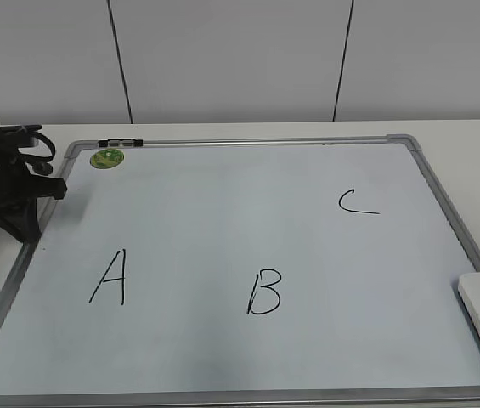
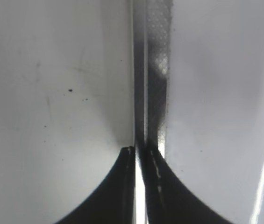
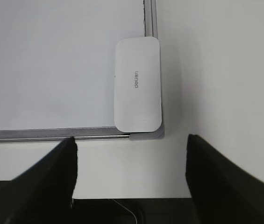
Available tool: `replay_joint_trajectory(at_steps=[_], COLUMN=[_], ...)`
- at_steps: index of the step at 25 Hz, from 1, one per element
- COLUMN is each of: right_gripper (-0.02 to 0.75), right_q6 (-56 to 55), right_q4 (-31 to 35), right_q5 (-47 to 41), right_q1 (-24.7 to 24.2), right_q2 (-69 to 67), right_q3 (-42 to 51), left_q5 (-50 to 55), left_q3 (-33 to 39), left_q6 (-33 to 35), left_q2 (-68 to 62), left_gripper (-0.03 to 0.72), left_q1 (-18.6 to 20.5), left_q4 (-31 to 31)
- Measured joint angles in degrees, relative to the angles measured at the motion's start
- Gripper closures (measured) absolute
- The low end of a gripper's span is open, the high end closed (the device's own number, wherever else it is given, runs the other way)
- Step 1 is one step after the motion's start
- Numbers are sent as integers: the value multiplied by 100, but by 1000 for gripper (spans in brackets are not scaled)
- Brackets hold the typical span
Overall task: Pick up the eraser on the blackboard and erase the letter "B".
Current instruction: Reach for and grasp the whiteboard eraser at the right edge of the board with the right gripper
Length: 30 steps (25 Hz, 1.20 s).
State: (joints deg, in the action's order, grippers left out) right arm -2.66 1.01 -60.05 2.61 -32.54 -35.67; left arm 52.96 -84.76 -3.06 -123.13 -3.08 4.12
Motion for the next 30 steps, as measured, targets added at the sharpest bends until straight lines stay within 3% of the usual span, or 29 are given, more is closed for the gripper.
replay_joint_trajectory(at_steps=[26, 30], right_gripper=[201, 148], right_q6=[-7, -7], right_q4=[358, 270], right_q5=[492, 588], right_q1=[0, 0], right_q2=[-4441, -4846], right_q3=[-993, -1006], left_q5=[-10, -10], left_q3=[0, 0], left_q6=[0, 0], left_q2=[0, 0], left_gripper=[651, 650], left_q1=[0, 0], left_q4=[131, 152])
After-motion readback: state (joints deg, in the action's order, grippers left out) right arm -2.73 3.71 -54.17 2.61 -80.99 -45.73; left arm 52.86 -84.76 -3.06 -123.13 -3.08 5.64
